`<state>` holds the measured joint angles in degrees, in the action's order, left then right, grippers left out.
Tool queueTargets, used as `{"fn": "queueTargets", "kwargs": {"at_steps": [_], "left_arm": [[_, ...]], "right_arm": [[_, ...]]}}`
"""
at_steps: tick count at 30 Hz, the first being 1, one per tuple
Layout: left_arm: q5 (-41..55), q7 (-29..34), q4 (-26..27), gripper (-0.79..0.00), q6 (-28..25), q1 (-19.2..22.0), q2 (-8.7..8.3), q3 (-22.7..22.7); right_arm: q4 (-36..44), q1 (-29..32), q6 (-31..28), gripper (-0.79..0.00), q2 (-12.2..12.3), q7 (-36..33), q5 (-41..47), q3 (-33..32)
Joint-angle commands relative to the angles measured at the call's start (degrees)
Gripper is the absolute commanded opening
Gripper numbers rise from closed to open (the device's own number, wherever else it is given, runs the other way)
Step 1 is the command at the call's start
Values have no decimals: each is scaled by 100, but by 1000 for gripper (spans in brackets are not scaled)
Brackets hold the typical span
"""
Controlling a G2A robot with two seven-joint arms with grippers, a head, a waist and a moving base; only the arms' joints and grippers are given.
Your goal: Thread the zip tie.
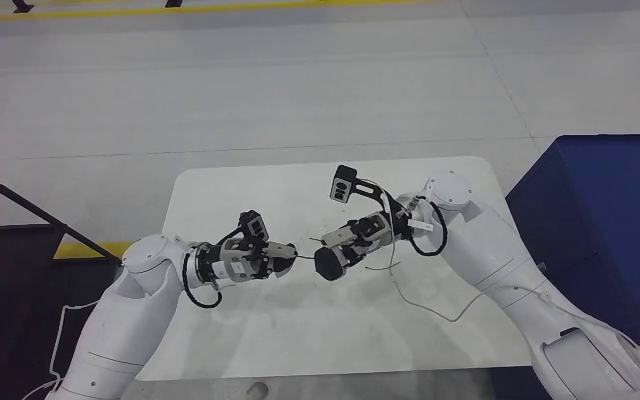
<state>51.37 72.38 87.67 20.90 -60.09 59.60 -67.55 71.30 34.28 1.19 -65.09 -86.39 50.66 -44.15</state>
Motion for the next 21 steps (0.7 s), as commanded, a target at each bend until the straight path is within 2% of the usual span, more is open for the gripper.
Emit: {"fn": "queueTargets", "kwargs": {"at_steps": [1,2,3,5,6,9,12,21], "left_arm": [[-61,31,30,-785,37,1,-9,13],[-104,60,45,-785,66,4,-15,23],[-133,91,56,-785,96,2,-20,33],[-210,91,80,-785,94,0,-29,39],[-255,51,82,-785,83,-3,-32,40],[-322,22,56,-785,80,8,-34,80],[-303,44,76,-785,78,17,-29,127],[-242,-10,146,-785,115,8,-44,100]], "right_arm": [[-2,16,55,0,-4,26,-40,-16],[13,19,71,0,-10,38,-64,-15],[24,28,89,-52,-16,44,-82,-8],[38,31,121,-329,-32,44,-121,9],[61,26,119,-413,-41,12,-149,24],[64,22,98,-425,-64,-69,-174,32],[29,9,105,-517,-74,-83,-227,8],[31,49,189,-529,-76,-98,-408,-83]]}}
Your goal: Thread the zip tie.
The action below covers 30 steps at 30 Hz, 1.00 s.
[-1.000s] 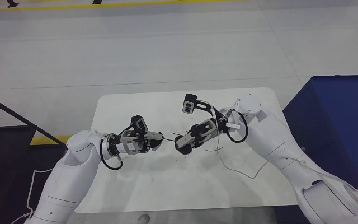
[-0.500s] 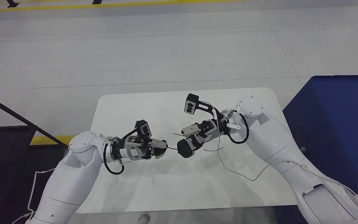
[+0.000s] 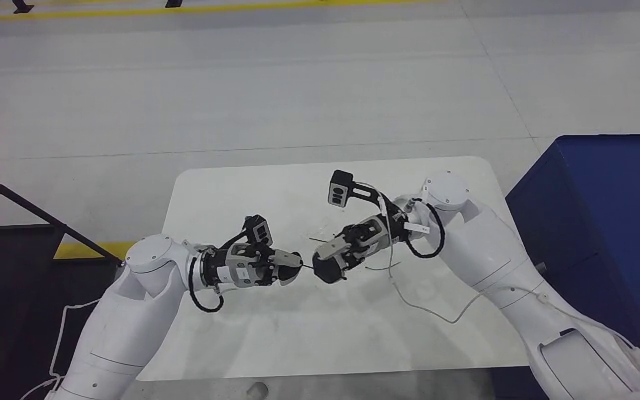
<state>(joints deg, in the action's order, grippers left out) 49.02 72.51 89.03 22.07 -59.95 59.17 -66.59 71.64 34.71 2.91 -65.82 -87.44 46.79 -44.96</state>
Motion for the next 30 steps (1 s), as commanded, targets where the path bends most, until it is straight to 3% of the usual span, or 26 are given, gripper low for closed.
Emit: {"fn": "queueTargets", "kwargs": {"at_steps": [1,8,17,24,27,30], "left_arm": [[-17,-38,31,-785,-11,-15,-1,17],[-78,-125,58,-785,-29,-31,7,125],[-70,-180,27,-785,-29,41,2,116],[-70,-195,94,-785,-18,10,-11,107],[-77,-214,126,-785,-7,-2,-14,116],[-60,-205,152,-785,-1,3,-16,120]], "right_arm": [[-20,15,34,-533,-5,34,-27,-9],[-23,61,72,-637,-33,43,-60,-22],[-78,106,113,-665,-60,18,-130,-46],[-54,127,144,-717,-86,47,-192,-52],[-35,138,159,-785,-94,44,-213,-59],[-21,149,180,-785,-100,45,-243,-69]]}}
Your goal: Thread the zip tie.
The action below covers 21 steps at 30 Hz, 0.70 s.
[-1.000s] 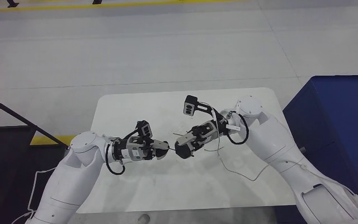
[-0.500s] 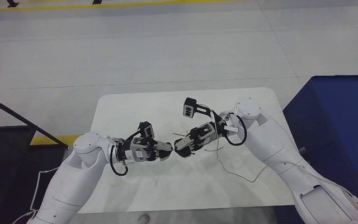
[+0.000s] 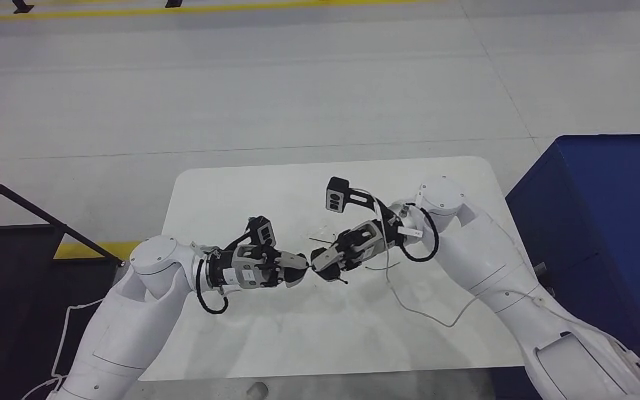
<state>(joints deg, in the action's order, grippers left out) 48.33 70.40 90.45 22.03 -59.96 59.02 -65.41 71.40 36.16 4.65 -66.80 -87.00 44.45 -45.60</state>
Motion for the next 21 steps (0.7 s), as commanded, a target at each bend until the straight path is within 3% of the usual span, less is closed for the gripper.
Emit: {"fn": "queueTargets", "kwargs": {"at_steps": [1,4,5,12,21], "left_arm": [[13,5,12,-785,7,7,-1,3],[29,1,19,-760,-13,8,-3,-1],[63,-5,14,-9,-18,3,-3,-11],[513,-156,-116,0,-207,-74,-7,-272],[541,-192,-121,0,-213,-89,-4,-277]], "right_arm": [[9,11,7,-785,-4,-1,-18,-4],[17,29,9,-785,-10,-19,-46,-9],[16,37,14,-785,-12,-30,-52,-10],[-116,89,-84,-785,0,12,6,-172],[-146,148,-172,-785,27,295,-11,-330]]}}
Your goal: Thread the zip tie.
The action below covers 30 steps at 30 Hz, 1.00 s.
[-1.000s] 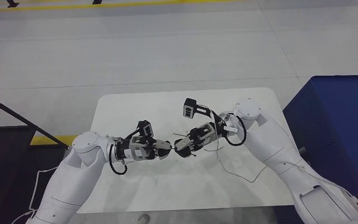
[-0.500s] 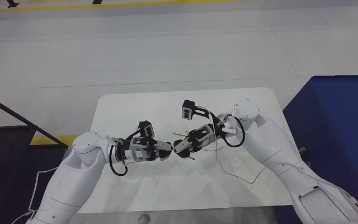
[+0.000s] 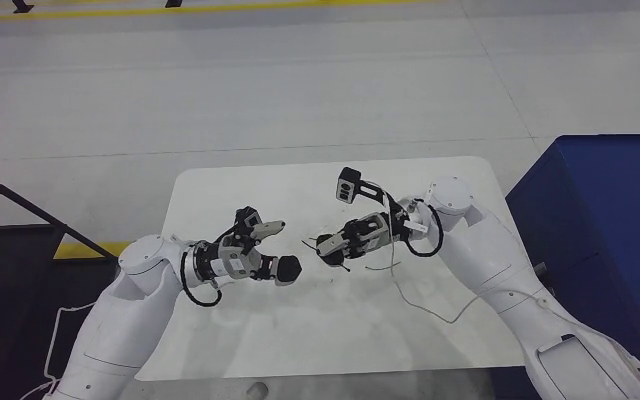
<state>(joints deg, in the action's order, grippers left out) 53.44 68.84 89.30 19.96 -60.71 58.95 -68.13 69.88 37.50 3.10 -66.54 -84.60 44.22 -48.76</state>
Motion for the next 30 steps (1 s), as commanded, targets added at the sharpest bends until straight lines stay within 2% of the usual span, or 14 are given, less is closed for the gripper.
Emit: {"fn": "queueTargets", "kwargs": {"at_steps": [1,4,7,9,10,12,21,23,26,28,30], "left_arm": [[230,-56,7,0,60,-61,11,-16],[827,-70,83,0,-298,-197,54,-118],[909,-277,147,0,-1120,-387,130,16],[840,-781,56,0,-1950,-447,200,68],[892,-914,2,0,-2152,-479,241,177],[955,-906,-8,0,-2139,-481,254,222],[955,-906,-8,0,-2139,-481,254,222],[1062,-1426,175,0,-2996,-465,310,66],[1202,-1870,291,0,-4492,-555,473,272],[196,-1971,-64,0,-5688,-465,552,445],[-424,-2187,-367,0,-6447,-352,658,722]], "right_arm": [[55,51,-155,-785,8,271,143,-154],[95,255,-418,-785,64,625,738,-667],[319,532,-696,-785,113,943,946,-1003],[464,781,-745,-785,102,1252,1360,-1132],[505,898,-809,-785,95,1543,1372,-1150],[738,1074,-1051,-785,79,2047,1204,-1150],[798,1119,-1087,-785,75,2125,1179,-1142],[970,1259,-1222,-785,31,2711,1510,-1207],[1142,1456,-1529,-785,-9,3648,1489,-1294],[1278,1592,-1671,-785,-19,4130,1230,-1311],[1437,1768,-1717,-785,-39,4571,1180,-1314]]}}
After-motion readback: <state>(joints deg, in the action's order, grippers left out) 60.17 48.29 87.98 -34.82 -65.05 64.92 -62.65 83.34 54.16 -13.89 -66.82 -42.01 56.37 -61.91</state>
